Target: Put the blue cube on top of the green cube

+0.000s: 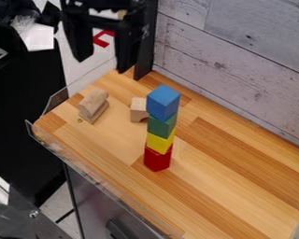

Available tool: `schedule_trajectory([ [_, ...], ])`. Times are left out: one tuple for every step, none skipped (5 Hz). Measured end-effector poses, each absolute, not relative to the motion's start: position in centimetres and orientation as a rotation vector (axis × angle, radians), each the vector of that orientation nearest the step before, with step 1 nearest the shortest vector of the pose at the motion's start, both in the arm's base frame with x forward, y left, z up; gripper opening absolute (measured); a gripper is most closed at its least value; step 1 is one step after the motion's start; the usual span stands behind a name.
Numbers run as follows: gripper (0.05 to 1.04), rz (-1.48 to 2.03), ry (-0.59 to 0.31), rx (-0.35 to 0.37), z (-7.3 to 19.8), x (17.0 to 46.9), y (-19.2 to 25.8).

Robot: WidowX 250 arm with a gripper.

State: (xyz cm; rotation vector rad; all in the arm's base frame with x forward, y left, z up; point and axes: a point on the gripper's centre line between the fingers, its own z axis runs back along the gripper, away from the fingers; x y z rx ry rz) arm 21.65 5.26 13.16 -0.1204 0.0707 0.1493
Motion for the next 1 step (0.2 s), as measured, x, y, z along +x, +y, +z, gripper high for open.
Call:
schedule_trajectory([
  [1.001, 0.174, 0.117, -0.128, 9.43, 22.21, 7.51],
])
